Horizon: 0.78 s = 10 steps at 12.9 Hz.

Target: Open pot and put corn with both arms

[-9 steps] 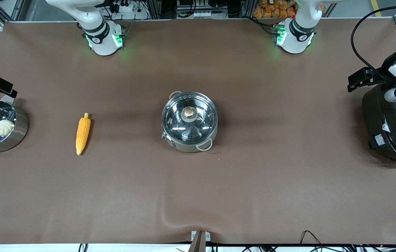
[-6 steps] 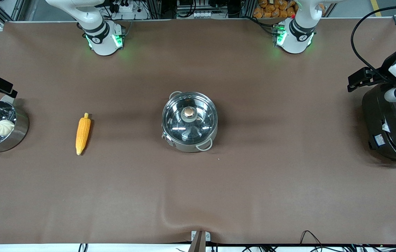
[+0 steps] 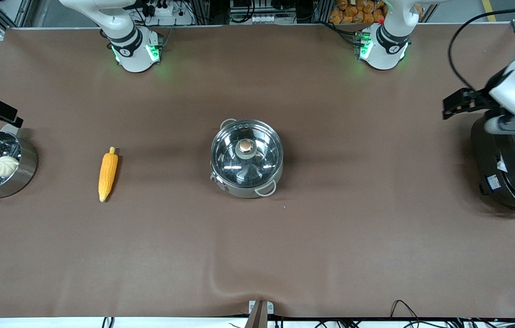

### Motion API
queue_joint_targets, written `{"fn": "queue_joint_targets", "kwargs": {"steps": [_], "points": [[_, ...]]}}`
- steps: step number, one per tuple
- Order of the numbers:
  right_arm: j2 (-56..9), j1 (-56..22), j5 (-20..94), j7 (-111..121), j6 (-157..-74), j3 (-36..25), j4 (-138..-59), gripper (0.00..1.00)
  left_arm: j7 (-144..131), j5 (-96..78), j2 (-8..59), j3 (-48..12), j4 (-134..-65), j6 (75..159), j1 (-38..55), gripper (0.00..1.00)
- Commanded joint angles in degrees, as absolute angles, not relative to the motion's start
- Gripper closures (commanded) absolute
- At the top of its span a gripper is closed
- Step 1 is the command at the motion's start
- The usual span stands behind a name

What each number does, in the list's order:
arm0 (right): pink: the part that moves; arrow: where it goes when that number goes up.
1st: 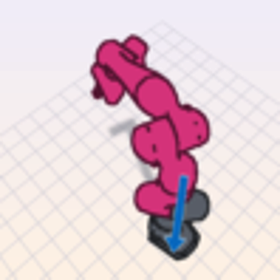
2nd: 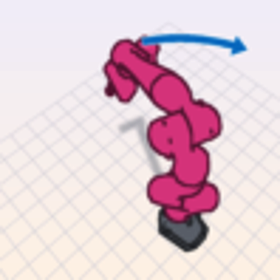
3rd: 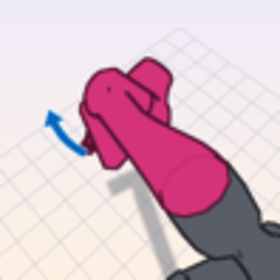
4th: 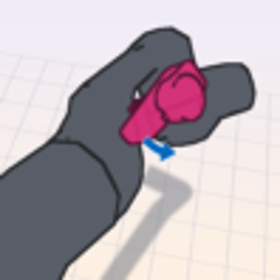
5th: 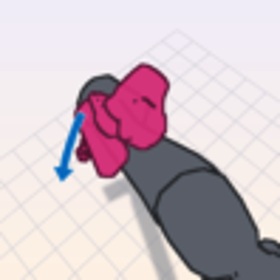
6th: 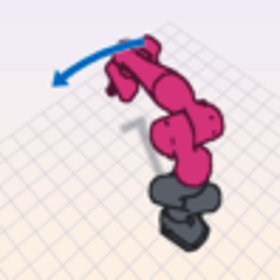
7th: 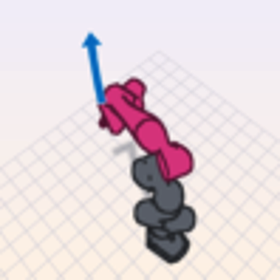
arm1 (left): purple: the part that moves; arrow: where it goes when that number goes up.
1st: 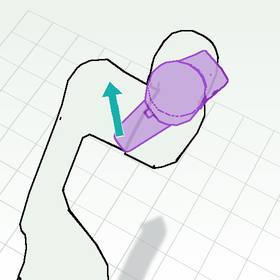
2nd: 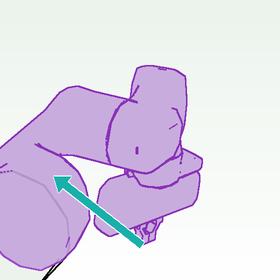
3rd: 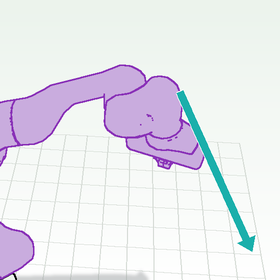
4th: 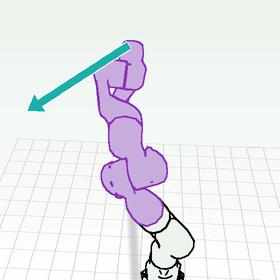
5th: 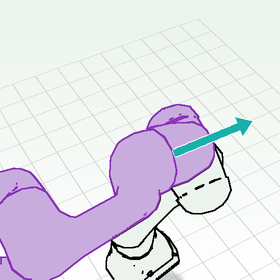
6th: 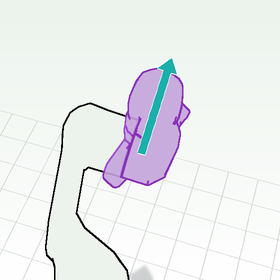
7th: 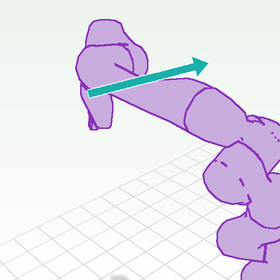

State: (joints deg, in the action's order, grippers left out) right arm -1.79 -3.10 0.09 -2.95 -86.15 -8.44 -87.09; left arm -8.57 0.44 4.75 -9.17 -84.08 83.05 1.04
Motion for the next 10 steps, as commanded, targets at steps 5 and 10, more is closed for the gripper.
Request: {"fn": "queue_joint_targets", "kwargs": {"steps": [5, 10], "points": [[-4.21, -2.81, 0.09, -3.16, -98.75, -7.47, -95.33, 0.0, -53.03, -2.29, 21.25, -13.19, -73.66, 93.67, 19.22, 0.0], [-10.79, -3.95, 0.09, -3.16, -118.08, -7.38, -107.03, 0.0, -75.64, -2.2, 31.89, -12.3, -70.66, 103.86, 31.45, 0.0]]}}
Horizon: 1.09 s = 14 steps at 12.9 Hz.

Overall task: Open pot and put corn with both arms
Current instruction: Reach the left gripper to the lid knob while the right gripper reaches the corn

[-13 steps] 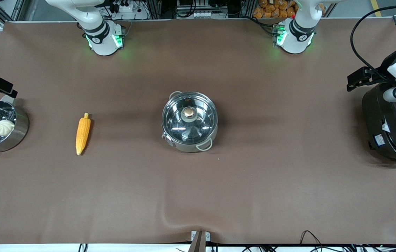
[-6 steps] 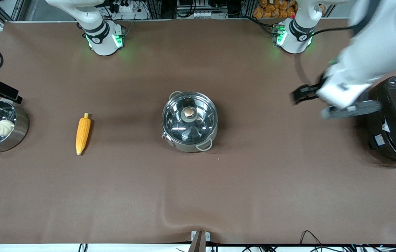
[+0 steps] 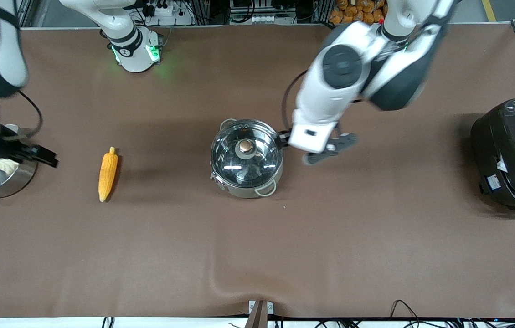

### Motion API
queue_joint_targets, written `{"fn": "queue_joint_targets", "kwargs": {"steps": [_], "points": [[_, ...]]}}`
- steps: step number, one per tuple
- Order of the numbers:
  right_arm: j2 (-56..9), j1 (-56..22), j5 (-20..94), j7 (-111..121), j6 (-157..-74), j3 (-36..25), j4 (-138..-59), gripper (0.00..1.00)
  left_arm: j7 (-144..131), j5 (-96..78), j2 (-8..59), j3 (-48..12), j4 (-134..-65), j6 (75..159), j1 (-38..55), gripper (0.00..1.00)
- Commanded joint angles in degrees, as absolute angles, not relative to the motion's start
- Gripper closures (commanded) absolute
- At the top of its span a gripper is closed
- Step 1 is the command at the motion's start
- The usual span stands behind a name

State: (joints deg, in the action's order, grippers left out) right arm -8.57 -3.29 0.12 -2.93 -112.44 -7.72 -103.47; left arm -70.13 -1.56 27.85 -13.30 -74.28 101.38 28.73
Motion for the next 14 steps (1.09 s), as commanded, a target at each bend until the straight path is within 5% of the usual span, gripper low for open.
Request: {"fn": "queue_joint_targets", "kwargs": {"steps": [1, 4, 9, 14], "points": [[-11.94, -4.22, 0.0, -3.16, -123.17, -7.38, -110.01, 0.0, -79.07, -2.02, 33.47, -11.78, -70.58, 106.32, 33.03, 0.0], [-15.2, -4.22, 0.0, -3.08, -136.29, -7.38, -117.41, 0.0, -85.06, -2.02, 35.85, -6.09, -70.58, 109.41, 41.1, 0.06], [-19.5, -4.13, 0.0, 1.92, -138.07, -7.29, -118.48, 0.0, -87.8, -2.11, 38.4, -3.96, -70.58, 110.74, 44.38, 0.22], [-23.81, -3.34, 0.09, 4.83, -145.45, -7.29, -122.07, 0.0, -88.15, -1.93, 40.52, -2.55, -70.58, 115.22, 45.87, 0.22]]}}
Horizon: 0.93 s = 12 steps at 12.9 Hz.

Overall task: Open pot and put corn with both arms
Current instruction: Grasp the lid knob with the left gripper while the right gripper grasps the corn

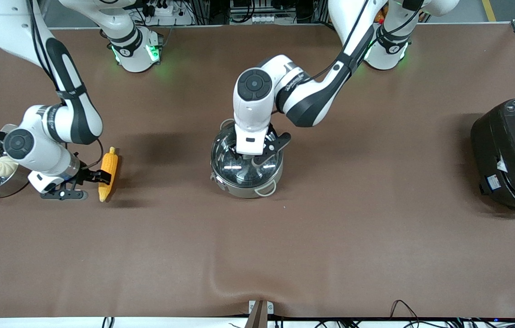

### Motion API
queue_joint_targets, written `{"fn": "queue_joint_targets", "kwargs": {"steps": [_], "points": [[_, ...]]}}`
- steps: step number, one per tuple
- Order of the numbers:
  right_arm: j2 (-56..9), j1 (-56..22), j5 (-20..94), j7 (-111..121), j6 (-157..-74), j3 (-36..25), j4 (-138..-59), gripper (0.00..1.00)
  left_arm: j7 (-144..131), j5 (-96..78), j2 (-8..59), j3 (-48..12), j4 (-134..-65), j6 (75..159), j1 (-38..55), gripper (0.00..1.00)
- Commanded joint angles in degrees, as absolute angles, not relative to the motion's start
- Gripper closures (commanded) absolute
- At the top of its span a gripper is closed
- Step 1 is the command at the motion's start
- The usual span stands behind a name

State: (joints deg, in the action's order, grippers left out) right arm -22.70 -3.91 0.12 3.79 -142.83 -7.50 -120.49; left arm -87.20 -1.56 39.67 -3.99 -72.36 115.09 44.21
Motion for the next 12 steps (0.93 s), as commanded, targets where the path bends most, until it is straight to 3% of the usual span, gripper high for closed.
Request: {"fn": "queue_joint_targets", "kwargs": {"steps": [1, 3, 7, 8, 9, 12], "points": [[-23.99, -3.43, 0.17, 4.75, -145.46, -7.29, -122.34, 0.0, -88.15, -1.93, 40.52, -2.55, -70.66, 115.22, 46.05, 0.24], [-24.87, -3.16, 0.17, 4.83, -145.46, -7.29, -122.96, 0.0, -88.24, -1.93, 40.52, -2.64, -70.75, 115.22, 46.05, 0.34], [-25.05, -2.64, 0.18, 5.27, -145.46, -7.21, -124.63, 0.0, -88.16, -1.76, 40.43, -2.72, -71.1, 114.79, 46.67, 0.43], [-25.05, -2.55, 0.18, 5.27, -145.46, -7.21, -124.89, 0.04, -88.15, -1.67, 40.43, -2.72, -71.19, 114.44, 46.67, 0.49], [-25.05, -2.64, 0.18, 5.27, -144.94, -6.95, -125.07, 0.16, -88.15, -1.67, 40.34, -2.72, -71.19, 114.35, 46.76, 0.54], [-24.87, -2.64, 0.96, 5.18, -144.23, -5.89, -124.98, 0.72, -88.15, -1.67, 40.34, -2.81, -71.54, 114.26, 46.93, 0.73]]}}
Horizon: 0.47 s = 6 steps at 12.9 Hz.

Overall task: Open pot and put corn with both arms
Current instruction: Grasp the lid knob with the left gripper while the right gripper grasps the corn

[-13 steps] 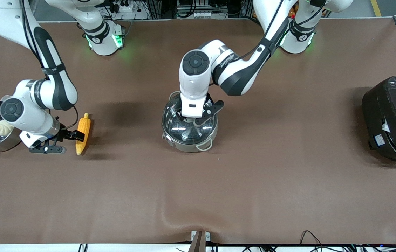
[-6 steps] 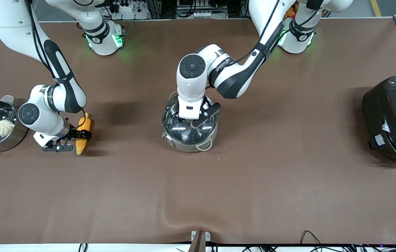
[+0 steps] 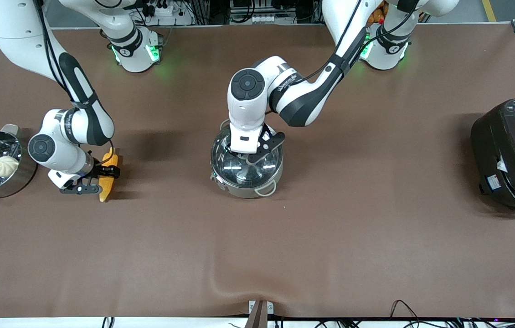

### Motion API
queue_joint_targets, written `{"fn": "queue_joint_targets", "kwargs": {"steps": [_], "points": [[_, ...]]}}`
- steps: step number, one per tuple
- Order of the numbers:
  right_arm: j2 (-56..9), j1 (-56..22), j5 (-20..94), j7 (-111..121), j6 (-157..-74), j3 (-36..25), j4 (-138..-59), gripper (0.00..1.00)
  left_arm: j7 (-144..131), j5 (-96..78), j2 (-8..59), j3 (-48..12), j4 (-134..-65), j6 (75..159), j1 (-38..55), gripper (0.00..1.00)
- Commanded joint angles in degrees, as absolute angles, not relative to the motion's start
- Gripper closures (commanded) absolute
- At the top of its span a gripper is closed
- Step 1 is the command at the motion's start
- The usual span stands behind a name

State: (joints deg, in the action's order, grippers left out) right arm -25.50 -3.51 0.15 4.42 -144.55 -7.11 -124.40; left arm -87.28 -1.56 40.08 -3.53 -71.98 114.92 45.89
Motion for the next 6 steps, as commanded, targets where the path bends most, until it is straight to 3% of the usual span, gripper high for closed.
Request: {"fn": "queue_joint_targets", "kwargs": {"steps": [1, 2, 6], "points": [[-24.79, -2.64, 1.14, 5.1, -144.23, -5.8, -124.89, 0.89, -88.15, -1.67, 40.34, -2.81, -71.54, 114.26, 46.85, 0.88], [-24.52, -2.64, 1.14, 5.01, -144.14, -5.37, -124.54, 1.0, -88.07, -1.76, 40.34, -2.73, -71.54, 114.26, 46.85, 1.0], [-23.65, -2.64, 1.23, 5.01, -135.3, -4.57, -119.55, 1.0, -87.37, -1.5, 34.65, -2.72, -71.54, 108.92, 46.15, 1.0]]}}
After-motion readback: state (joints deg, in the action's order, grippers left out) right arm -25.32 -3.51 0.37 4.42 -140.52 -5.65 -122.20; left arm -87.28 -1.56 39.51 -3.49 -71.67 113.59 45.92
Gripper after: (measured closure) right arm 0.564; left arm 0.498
